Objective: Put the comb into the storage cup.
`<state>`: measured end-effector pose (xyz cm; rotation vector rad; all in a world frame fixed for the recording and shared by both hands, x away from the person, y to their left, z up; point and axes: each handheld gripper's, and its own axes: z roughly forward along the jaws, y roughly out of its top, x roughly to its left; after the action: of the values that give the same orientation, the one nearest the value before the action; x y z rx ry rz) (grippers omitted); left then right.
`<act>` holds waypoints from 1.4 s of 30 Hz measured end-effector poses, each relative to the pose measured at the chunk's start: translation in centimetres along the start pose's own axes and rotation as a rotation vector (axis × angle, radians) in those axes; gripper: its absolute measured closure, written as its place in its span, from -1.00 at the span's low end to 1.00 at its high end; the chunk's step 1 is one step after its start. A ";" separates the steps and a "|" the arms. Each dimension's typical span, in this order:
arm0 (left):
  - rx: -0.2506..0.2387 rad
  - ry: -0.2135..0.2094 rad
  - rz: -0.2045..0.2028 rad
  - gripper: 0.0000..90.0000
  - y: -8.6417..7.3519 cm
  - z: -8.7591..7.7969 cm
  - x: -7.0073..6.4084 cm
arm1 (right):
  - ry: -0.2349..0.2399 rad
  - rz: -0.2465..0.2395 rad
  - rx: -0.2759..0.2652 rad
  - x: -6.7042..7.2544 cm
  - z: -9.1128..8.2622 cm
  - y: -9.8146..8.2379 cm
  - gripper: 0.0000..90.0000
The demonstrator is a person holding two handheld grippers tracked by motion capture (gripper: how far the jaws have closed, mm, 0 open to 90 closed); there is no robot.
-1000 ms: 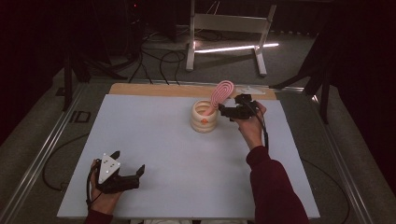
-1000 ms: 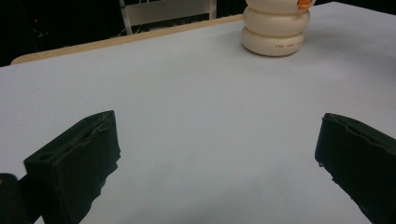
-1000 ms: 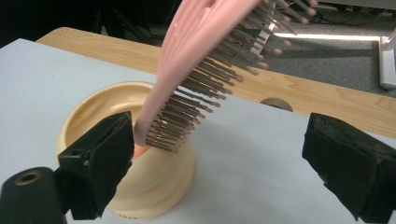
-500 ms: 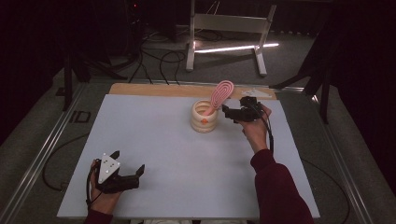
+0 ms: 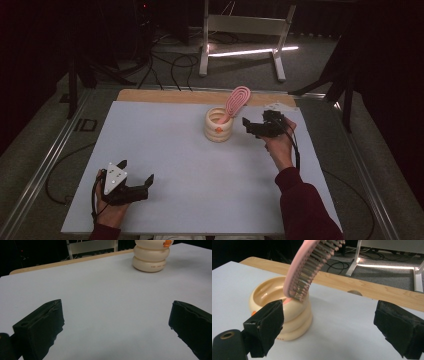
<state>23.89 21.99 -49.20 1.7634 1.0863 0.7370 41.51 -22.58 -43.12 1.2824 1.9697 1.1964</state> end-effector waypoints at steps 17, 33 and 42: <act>0.006 -0.005 -0.011 -0.99 0.6 0.5 0.6 | -0.021 -0.027 -0.030 0.7 -2.4 -2.3 -0.80; -0.008 -0.008 -0.001 -0.99 1.0 0.5 0.8 | -0.009 -0.109 -0.087 1.6 -5.5 -6.0 -0.80; -0.033 -0.019 0.006 -0.99 1.0 0.3 0.9 | 0.035 -0.111 -0.104 1.7 -7.6 -7.9 -0.80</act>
<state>24.93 22.43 -48.36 1.7429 1.0507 0.7370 31.21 -25.49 -46.19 1.0936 1.9489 1.2567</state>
